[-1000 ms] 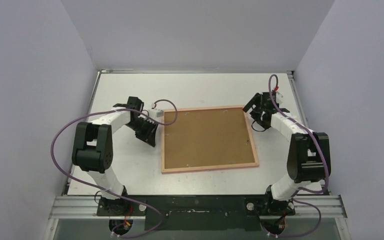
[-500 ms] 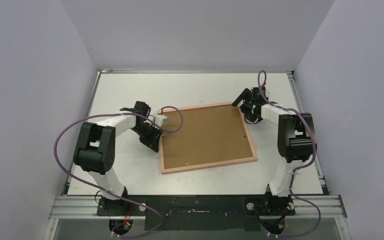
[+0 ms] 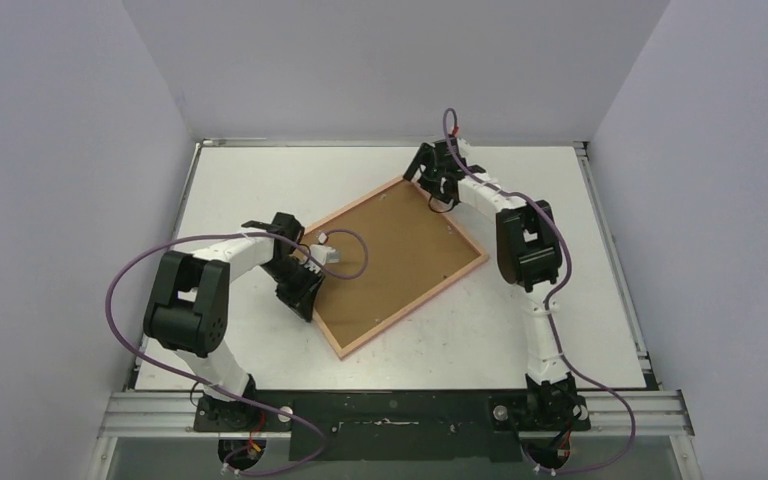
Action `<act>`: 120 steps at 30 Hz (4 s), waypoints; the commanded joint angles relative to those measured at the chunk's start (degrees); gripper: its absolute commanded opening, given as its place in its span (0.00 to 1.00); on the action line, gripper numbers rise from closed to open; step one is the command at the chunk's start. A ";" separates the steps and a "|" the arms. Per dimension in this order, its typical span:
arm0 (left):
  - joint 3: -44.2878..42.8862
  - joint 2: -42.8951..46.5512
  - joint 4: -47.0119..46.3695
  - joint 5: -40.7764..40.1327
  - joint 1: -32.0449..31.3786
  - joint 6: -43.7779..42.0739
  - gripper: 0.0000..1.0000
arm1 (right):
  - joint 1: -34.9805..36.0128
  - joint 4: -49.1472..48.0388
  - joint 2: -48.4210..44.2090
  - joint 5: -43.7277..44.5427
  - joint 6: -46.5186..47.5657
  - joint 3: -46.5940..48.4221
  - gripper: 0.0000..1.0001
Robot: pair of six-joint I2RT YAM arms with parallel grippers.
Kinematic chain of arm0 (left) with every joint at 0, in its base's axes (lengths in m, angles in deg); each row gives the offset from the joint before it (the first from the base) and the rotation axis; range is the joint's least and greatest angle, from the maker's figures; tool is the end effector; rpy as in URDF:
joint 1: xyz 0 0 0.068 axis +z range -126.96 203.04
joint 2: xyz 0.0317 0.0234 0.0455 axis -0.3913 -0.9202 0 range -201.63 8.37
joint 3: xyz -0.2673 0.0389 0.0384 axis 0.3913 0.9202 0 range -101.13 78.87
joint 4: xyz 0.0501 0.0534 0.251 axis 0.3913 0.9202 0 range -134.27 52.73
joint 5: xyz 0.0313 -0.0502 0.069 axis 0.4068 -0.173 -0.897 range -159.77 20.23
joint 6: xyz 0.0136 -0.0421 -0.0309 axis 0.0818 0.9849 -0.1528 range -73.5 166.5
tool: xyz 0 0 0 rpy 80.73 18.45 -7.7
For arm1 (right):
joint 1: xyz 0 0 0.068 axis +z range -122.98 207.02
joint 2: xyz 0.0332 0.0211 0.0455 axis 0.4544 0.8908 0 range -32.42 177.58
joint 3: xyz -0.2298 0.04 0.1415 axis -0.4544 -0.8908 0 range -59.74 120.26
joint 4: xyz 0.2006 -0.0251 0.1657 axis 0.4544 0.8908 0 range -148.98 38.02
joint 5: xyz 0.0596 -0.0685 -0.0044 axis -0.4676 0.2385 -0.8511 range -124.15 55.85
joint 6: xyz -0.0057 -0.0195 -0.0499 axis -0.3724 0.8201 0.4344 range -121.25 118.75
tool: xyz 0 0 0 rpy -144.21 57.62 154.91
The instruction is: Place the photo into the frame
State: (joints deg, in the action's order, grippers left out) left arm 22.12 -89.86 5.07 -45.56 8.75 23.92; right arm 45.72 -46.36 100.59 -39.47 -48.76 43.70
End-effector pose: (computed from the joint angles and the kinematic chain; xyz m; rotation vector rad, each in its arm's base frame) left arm 0.2673 -0.0832 0.1510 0.9620 2.9004 -0.6553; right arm 0.4950 0.1709 0.1644 0.5505 2.3419 0.6758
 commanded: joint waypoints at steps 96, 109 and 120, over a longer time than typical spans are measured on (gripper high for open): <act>-17.13 -13.64 -9.31 9.67 10.60 20.21 0.09 | 16.79 2.79 -60.66 9.29 -10.22 -60.19 0.90; -6.87 -10.71 -9.54 18.63 7.65 24.95 0.00 | 21.13 -7.26 -50.58 0.11 0.50 -52.34 0.90; -4.88 -10.35 -12.67 20.03 8.57 25.48 0.00 | 23.79 -21.40 -36.90 -8.00 5.53 -46.45 0.90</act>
State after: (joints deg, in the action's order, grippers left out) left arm 17.40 -101.25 -5.94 -23.66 17.02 50.23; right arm 67.91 -59.93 60.99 -44.48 -45.96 -7.36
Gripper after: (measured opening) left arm 0.087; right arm 0.898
